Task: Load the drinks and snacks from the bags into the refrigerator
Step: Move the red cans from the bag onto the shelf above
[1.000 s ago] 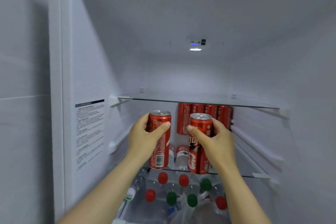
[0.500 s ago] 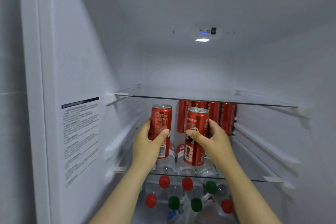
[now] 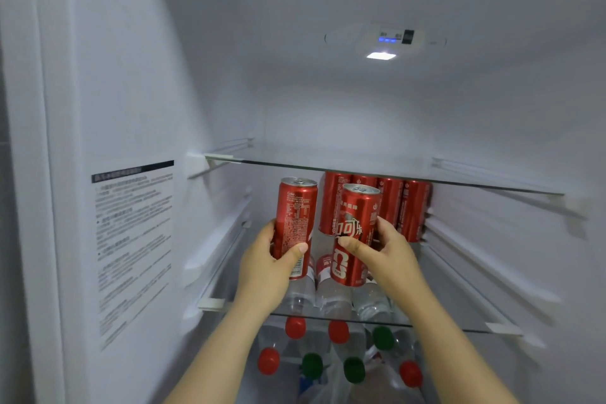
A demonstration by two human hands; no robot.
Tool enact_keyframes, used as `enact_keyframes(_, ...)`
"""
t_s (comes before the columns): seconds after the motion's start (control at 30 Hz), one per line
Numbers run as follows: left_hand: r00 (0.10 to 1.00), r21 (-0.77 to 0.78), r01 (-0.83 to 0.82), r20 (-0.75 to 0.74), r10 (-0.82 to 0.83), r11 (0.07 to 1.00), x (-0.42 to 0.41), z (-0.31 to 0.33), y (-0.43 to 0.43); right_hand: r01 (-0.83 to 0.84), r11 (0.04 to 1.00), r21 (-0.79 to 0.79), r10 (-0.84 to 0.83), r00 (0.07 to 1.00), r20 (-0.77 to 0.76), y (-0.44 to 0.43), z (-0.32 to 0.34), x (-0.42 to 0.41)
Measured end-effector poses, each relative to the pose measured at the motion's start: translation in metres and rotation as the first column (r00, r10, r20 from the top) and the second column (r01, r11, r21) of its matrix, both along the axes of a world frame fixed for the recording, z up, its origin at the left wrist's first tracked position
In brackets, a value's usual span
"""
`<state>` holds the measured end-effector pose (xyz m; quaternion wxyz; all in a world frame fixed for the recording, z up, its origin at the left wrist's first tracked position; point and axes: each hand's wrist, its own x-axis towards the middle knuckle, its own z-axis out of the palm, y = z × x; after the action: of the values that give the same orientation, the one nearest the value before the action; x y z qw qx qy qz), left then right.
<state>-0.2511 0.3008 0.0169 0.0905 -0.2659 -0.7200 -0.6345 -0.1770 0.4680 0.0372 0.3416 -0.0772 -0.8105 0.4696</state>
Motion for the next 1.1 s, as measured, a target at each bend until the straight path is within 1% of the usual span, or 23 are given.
enact_keyframes(0.13,0.998,-0.014,-0.062,-0.011,0.062,0.998,0.001,-0.001,0.004,-0.004,1.0,0.011,0.004,0.999,0.042,0.005,0.002,-0.022)
enact_keyframes(0.33,0.978,0.026,-0.207,-0.005,0.207,0.978,-0.004,-0.004,0.003,0.007,0.999,0.045,-0.008,0.999,0.04,0.004,0.005,-0.057)
enact_keyframes(0.6,0.977,0.042,-0.211,-0.018,0.212,0.977,-0.006,-0.006,0.004,0.067,0.991,0.112,-0.074,0.996,0.057,0.004,0.006,-0.104)
enact_keyframes(0.73,0.978,0.046,-0.207,-0.015,0.208,0.977,-0.006,-0.007,0.004,0.174,0.964,0.2,-0.198,0.974,0.105,0.013,-0.008,-0.123)
enact_keyframes(0.93,0.975,0.033,-0.222,-0.022,0.223,0.974,-0.008,-0.008,0.006,0.209,0.943,0.26,-0.252,0.957,0.144,0.019,-0.016,-0.124)
enact_keyframes(1.0,0.975,0.034,-0.219,-0.022,0.22,0.975,-0.007,-0.008,0.006,0.269,0.909,0.319,-0.33,0.931,0.157,0.012,-0.013,-0.127)
enact_keyframes(1.1,0.979,0.046,-0.203,-0.016,0.204,0.978,-0.008,-0.008,0.005,0.376,0.831,0.41,-0.474,0.865,0.167,0.001,-0.005,-0.133)
